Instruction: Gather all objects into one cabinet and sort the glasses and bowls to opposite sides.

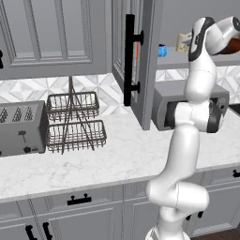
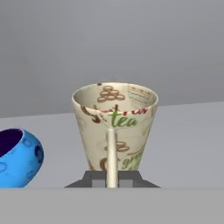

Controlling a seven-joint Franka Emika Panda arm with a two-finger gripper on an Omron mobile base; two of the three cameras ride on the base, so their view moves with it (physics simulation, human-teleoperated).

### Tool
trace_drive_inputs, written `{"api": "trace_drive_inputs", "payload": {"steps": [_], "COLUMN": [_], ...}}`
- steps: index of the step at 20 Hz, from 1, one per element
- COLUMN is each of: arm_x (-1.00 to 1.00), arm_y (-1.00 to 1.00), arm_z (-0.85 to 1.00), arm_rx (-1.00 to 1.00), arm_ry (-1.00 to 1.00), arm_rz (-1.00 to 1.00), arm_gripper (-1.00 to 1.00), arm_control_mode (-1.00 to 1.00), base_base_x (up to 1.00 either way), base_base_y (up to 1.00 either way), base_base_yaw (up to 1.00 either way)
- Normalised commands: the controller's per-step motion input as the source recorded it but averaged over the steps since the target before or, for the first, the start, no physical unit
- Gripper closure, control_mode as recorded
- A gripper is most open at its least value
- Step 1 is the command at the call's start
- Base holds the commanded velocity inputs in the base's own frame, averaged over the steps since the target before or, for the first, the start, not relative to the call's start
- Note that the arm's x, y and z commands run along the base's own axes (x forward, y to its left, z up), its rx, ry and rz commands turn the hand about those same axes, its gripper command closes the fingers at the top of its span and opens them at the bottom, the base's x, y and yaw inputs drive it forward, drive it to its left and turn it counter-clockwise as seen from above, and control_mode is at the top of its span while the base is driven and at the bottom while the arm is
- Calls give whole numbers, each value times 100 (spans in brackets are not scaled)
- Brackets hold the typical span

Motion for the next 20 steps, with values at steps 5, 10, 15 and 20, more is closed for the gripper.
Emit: {"api": "trace_drive_inputs", "payload": {"steps": [5,10,15,20], "arm_x": [-76,-59,-43,-21], "arm_y": [32,44,46,57], "arm_z": [-28,-16,0,0], "arm_rx": [0,0,-3,-8], "arm_ry": [-3,-10,-15,-13], "arm_rz": [0,0,0,0], "arm_gripper": [100,100,100,100], "arm_control_mode": [-100,-100,-100,-100], "base_base_x": [0,0,0,0], "base_base_y": [0,0,0,0], "base_base_yaw": [0,0,0,0]}}
